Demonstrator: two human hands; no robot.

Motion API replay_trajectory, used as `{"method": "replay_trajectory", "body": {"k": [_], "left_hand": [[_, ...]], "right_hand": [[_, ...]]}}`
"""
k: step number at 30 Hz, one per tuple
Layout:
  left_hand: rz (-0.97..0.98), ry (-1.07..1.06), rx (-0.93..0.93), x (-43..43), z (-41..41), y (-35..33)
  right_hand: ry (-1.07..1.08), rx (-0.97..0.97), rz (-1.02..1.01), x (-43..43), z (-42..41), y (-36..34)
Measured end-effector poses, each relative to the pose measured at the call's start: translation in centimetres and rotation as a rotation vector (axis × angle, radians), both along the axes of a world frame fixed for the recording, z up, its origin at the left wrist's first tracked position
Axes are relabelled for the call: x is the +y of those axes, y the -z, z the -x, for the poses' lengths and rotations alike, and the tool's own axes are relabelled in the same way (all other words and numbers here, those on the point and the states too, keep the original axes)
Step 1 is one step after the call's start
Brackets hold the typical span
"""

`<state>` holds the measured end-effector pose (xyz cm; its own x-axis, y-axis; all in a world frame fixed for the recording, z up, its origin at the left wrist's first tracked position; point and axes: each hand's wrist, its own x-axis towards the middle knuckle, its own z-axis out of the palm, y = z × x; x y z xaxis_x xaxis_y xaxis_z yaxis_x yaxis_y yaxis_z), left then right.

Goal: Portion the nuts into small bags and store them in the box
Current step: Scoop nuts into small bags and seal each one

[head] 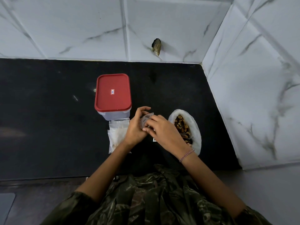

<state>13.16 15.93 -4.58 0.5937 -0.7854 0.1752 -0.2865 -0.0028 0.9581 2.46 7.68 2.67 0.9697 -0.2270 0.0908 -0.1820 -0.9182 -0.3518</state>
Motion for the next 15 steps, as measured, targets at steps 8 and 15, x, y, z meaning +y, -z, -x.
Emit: {"method": "replay_trajectory", "body": {"k": [8, 15], "left_hand": [[0.020, -0.038, -0.009, -0.4, 0.4, 0.2], [0.027, -0.003, -0.065, 0.0, -1.0, 0.3]], "right_hand": [[-0.009, -0.039, 0.062, 0.0, -0.3, 0.0], [-0.152, -0.200, 0.319, -0.9, 0.0, -0.1]]}}
